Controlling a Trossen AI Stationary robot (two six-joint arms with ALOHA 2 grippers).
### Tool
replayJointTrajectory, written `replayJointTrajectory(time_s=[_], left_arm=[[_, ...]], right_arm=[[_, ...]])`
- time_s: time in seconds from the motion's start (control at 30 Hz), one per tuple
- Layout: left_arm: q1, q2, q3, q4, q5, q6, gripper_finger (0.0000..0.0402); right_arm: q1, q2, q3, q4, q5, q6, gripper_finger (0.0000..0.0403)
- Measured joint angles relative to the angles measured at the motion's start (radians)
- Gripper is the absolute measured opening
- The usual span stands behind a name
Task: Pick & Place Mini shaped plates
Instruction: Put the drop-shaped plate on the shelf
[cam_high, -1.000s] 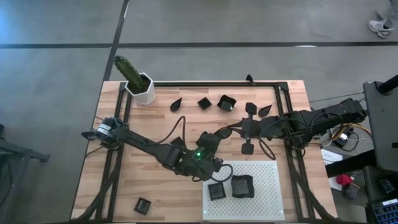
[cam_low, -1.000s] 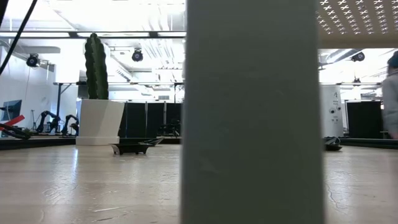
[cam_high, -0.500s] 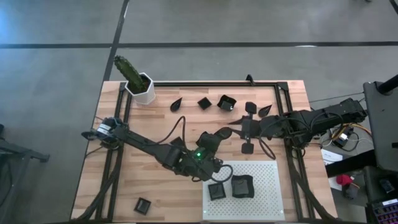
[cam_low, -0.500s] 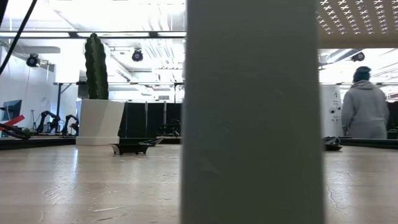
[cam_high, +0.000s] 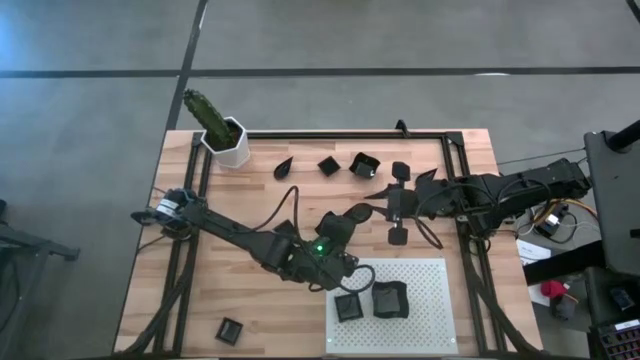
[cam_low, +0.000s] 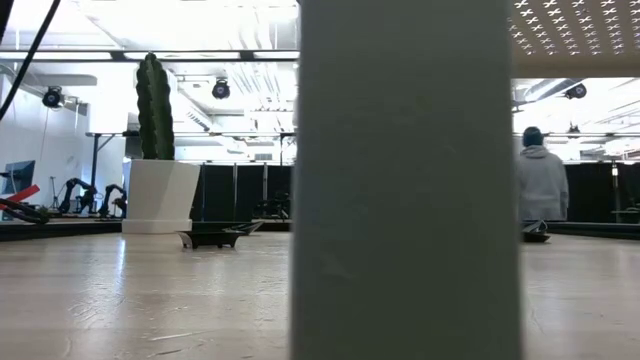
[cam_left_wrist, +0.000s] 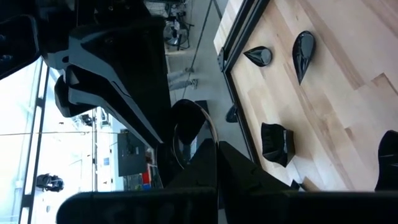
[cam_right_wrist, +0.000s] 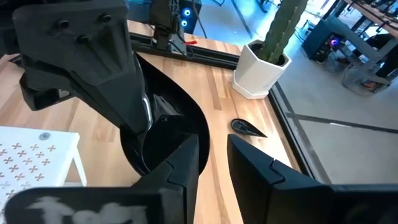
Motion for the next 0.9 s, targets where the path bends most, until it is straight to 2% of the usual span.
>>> replayJointTrajectory(time_s=[0.43,0.67,0.9], left_arm=[[0.000,0.000,0.014,0.002,-0.022,0.006,0.0000],[0.001,0.000,0.014,0.006,-0.023,0.005,0.0000],[0.001,0.000,0.014,0.006,-0.022,-0.005,0.0000]], right_arm=[[-0.005,0.000,0.000,0.001,-0.007,0.012,0.0067],[-0.005,0.000,0.000,0.002,-0.008,0.000,0.0017],[-0.005,0.001,0.000,0.002,-0.007,-0.002,0.0009]])
